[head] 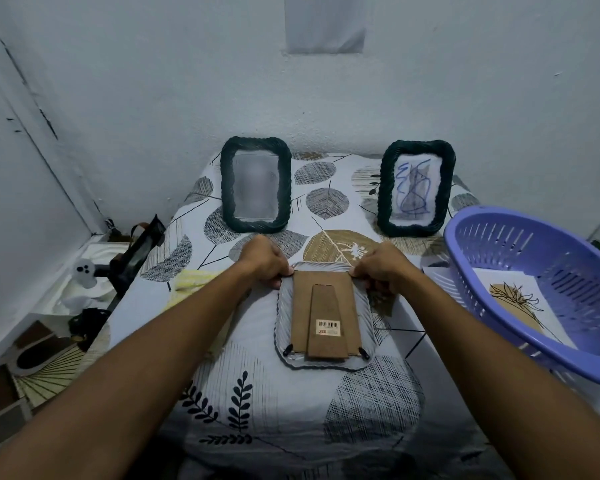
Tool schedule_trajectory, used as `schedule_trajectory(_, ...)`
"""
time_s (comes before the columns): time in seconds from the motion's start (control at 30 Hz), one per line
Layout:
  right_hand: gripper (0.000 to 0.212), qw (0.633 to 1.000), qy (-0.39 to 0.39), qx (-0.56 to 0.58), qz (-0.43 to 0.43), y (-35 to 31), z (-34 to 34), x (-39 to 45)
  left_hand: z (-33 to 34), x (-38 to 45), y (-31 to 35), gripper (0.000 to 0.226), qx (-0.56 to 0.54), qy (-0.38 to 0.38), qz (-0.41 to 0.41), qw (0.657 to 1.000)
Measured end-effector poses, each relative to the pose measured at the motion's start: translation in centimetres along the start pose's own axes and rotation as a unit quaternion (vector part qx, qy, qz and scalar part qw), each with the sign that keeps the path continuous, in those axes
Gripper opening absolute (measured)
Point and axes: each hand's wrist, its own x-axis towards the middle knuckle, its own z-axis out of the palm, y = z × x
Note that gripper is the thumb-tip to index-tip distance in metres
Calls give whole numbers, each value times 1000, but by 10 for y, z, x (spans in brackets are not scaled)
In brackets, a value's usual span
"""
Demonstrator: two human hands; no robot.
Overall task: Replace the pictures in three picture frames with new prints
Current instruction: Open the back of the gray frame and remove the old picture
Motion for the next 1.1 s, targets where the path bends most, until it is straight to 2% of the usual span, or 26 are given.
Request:
schedule_trajectory(0.13, 20, 1000, -3, 2, -8, 1, -1, -2, -1, 0, -1, 8, 8, -4, 1, 1000)
schedule_trajectory(0.23, 16, 1000, 4, -2, -29, 4, 1, -3, -1, -3, 0, 8, 5, -2, 6, 1000)
schedule_trajectory(0.37, 19, 998, 9, -28, -59, 6, 1, -20, -4, -18, -2, 21, 8, -6, 30, 999)
schedule_trajectory(0.43, 15, 997, -17, -35, -61, 8, -2, -36, -8, -32, -4, 28, 6, -28, 25, 999)
schedule_trajectory(0.6, 16, 986, -121, -105, -49, 21, -11, -83, -15, -86, -10, 33, 4, -145, -10, 989)
schedule_trajectory(0.67, 19, 981, -154, -108, -41, 23, -13, -96, -15, -105, -11, 47, -9, -165, -19, 986)
schedule_trajectory(0.73, 22, 982, -159, -96, -34, 24, -12, -106, -14, -115, -12, 61, -6, -169, -23, 985)
schedule_trajectory(0.83, 25, 985, -145, -82, -35, 24, -9, -116, -10, -118, -13, 70, -1, -167, -27, 986)
schedule_trajectory(1.1, 24, 990, -124, -68, -29, 24, -3, -120, -3, -110, -16, 68, 13, -135, -30, 990)
